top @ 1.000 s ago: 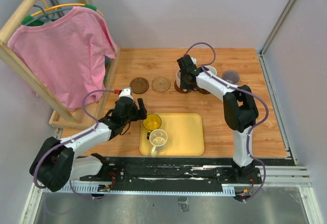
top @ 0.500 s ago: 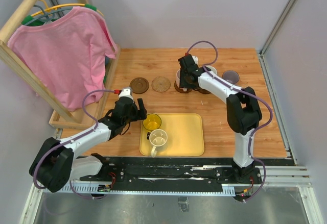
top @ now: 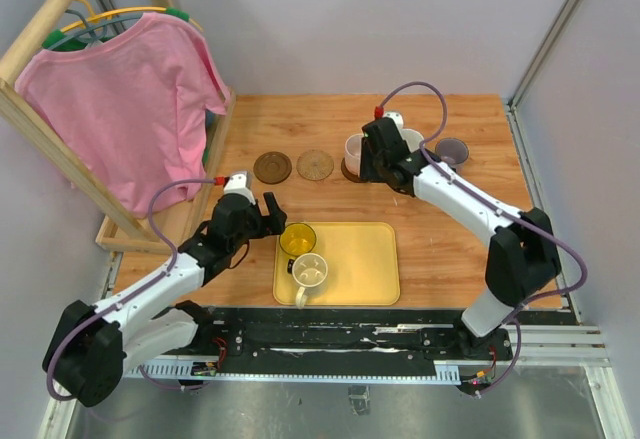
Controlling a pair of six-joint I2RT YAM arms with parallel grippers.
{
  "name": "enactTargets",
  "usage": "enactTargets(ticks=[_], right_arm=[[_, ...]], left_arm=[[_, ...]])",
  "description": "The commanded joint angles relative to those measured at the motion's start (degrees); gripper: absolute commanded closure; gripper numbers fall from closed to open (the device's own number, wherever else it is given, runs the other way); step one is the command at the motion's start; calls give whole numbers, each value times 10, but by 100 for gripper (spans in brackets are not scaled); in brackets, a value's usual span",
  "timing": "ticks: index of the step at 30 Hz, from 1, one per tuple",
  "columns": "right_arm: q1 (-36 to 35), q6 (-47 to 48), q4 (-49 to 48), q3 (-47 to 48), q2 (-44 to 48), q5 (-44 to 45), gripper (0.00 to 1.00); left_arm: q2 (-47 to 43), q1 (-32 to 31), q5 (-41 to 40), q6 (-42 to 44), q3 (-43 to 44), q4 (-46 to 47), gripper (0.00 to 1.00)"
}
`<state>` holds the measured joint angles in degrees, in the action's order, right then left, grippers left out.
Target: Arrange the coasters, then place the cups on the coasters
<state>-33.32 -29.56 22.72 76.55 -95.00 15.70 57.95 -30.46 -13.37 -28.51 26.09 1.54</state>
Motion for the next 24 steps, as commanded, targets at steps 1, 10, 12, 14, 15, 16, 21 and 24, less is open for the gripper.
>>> enactTargets(ticks=[1, 10, 12, 14, 15, 16, 21, 24], right_arm=[[-21, 9, -25, -53, 59, 7, 54], [-47, 35, -56, -170, 161, -48, 50], [-48, 36, -57, -188, 171, -52, 48], [-49, 35, -61, -202, 178, -59, 48], [-49, 35, -62, -209, 181, -63, 48], [-50, 35, -65, -215, 184, -66, 47], [-51, 32, -72, -229, 183, -76, 47], [-53, 31, -75, -232, 181, -87, 47]], left_arm=[[-41, 1, 37, 4, -12, -19, 5], [-107, -5, 136, -12, -32, -58, 2], [-118, -12, 134, -14, -35, -64, 0], [-119, -19, 134, -18, -34, -66, 0], [-116, -23, 133, -20, -34, -66, 0], [-113, -30, 134, -23, -34, -66, 0], [-97, -66, 126, -41, -33, -63, 0], [-85, -81, 115, -49, -36, -62, 0]])
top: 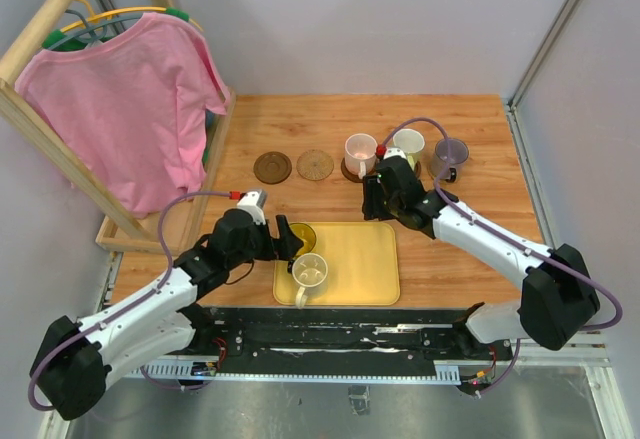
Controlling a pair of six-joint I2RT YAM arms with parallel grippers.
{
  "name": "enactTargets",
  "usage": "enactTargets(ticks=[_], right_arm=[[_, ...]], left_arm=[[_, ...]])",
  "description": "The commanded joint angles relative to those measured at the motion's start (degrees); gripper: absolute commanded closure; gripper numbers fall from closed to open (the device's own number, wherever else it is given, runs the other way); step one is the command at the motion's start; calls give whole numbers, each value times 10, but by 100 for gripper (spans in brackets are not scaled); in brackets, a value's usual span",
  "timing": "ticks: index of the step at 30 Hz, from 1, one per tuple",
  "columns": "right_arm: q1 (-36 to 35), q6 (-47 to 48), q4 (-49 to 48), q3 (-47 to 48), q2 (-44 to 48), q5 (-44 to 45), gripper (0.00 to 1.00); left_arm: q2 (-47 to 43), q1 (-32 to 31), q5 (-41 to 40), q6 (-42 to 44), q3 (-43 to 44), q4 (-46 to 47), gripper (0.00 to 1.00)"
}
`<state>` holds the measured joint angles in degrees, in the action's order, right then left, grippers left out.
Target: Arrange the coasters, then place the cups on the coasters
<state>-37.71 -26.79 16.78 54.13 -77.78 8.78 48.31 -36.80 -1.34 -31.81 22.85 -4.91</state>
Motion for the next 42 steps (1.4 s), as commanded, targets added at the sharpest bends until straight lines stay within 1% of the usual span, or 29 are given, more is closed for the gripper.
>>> enactTargets(ticks=[1, 15, 25, 31, 35, 42], right_arm=[[-9, 2, -18, -10, 9, -21, 47], [-11, -3, -44, -24, 6, -46, 46], [-12, 2, -57, -25, 9, -57, 46], [-12, 30, -67, -17, 11, -45, 45], [-12, 56, -63, 9, -6, -34, 45], [-12, 59, -85, 41, -23, -73, 44]], left_arm=[[15, -21, -9, -17, -3, 3, 0], [67, -54, -9, -32, -4, 13, 0], [71, -86, -24, -56, -7, -10, 3], [61, -97, -71, -57, 4, -58, 4], [34, -98, -115, -76, 2, -84, 3], [-8, -98, -172, -113, -3, -133, 3]])
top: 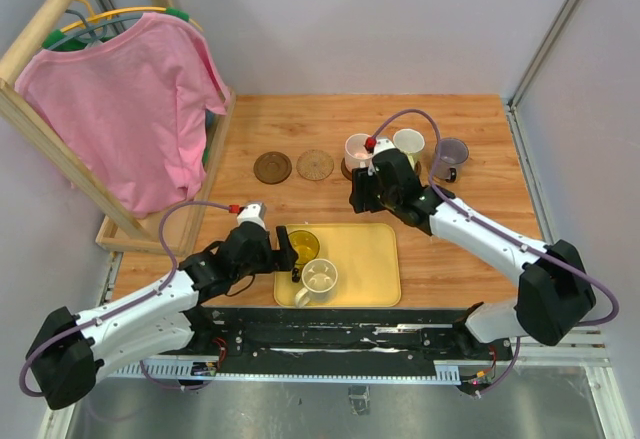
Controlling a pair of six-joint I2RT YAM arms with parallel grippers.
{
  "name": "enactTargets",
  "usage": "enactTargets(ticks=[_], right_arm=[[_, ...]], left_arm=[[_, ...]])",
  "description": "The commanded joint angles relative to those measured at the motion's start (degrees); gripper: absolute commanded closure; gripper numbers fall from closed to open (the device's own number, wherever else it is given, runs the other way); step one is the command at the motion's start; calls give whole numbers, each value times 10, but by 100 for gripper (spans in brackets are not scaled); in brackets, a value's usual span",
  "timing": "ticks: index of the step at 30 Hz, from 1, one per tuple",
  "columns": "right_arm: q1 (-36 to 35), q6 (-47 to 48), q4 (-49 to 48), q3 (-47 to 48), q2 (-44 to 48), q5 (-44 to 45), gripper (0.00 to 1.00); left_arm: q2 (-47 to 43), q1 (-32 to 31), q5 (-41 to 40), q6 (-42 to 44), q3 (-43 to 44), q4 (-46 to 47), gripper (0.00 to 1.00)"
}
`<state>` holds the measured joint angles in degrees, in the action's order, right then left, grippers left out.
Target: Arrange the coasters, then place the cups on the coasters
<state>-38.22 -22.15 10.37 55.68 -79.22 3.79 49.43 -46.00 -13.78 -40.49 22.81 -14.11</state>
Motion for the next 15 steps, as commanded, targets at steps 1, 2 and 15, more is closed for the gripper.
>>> enactTargets(ticks=[1, 2, 15], right_arm=[[-6, 11, -25, 25, -9, -30, 44], [-7, 9, -25, 25, -8, -33, 44], [-6, 15, -14, 28, -4, -41, 38]], left_arm=[[-23, -6, -52, -30, -6, -43, 3], [-27, -6, -56, -33, -10, -43, 3], [3, -6, -97, -33, 6, -32, 3]])
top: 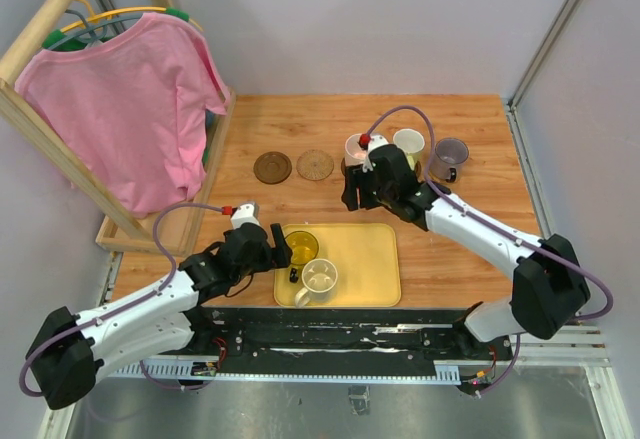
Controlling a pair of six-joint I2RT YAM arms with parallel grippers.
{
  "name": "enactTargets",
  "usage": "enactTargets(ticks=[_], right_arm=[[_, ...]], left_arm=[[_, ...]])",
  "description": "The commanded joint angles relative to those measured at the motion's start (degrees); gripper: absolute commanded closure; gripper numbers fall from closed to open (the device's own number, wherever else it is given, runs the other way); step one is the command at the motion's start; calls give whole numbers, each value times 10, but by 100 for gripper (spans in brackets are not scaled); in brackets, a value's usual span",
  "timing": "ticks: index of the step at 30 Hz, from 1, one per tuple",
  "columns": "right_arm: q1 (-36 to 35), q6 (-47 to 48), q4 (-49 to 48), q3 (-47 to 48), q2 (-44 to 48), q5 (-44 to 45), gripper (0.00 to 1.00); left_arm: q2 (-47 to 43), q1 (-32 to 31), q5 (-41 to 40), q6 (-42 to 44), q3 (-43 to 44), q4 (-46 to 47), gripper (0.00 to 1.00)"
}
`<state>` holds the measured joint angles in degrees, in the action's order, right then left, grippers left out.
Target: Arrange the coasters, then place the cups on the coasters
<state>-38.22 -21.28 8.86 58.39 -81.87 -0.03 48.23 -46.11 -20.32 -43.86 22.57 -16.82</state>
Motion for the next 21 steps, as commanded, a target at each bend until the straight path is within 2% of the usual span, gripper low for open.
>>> enactTargets(ticks=[1, 11, 21], right_arm=[[-7, 5, 2, -7, 31, 0, 38], [-7, -17, -1, -56, 96, 12, 34], [-7, -23, -2, -85, 117, 21, 33]], left_arm=[[19, -5, -30, 1, 10, -4, 3], [9, -5, 5, -2, -19, 26, 3], [9, -5, 33, -1, -22, 29, 1]])
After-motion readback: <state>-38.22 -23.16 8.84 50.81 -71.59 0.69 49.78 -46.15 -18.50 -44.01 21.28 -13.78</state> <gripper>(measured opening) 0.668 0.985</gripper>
